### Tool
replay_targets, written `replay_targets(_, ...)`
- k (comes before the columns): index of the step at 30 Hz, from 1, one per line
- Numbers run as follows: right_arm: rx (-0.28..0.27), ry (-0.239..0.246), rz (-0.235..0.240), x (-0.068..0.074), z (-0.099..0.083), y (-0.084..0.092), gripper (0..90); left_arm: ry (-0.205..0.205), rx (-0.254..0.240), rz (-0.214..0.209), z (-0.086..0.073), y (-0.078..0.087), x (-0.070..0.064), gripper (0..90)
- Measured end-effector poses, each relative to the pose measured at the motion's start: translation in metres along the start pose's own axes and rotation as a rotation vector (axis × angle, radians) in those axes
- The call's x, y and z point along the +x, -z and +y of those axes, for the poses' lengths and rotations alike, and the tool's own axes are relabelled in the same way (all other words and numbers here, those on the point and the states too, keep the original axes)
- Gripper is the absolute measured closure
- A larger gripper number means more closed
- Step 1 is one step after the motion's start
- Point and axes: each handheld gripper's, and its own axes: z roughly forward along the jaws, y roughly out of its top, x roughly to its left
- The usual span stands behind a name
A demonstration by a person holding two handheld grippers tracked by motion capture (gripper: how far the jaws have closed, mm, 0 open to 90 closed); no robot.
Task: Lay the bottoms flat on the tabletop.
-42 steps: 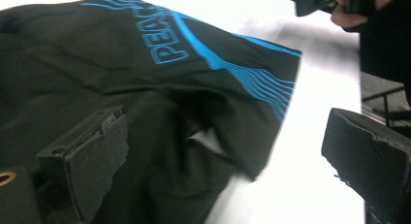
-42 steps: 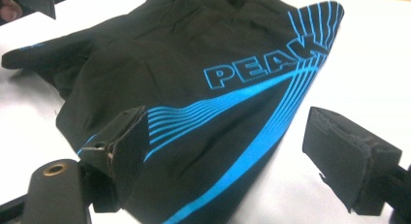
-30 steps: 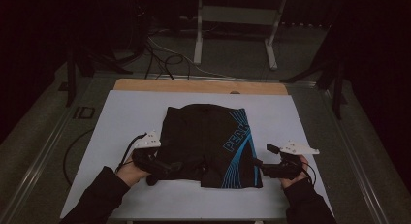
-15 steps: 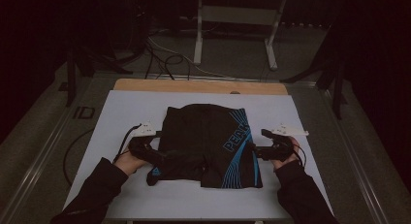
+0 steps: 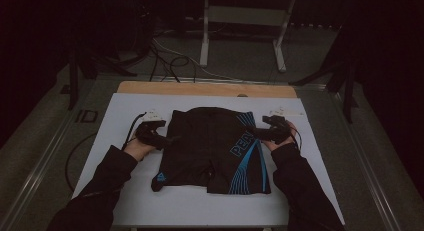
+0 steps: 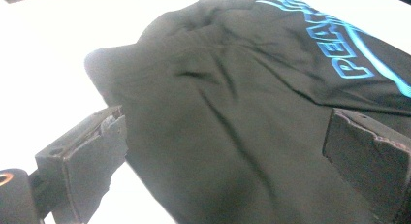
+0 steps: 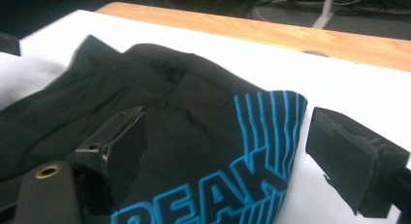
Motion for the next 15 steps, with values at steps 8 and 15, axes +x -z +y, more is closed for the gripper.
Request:
replay_targets(8, 0.024, -0.029, -0.041, -0.013, 0.003, -0.025, 20.7, 0.042, 0.032, 0.026, 0.006, -0.024, 0.024, 3.5)
replay_targets(15, 0.097, -0.061, -0.106, -0.034, 0.001, -0.058, 25.1, 0.117, 0.054, 0.064, 0.006, -0.045, 0.05, 4.1)
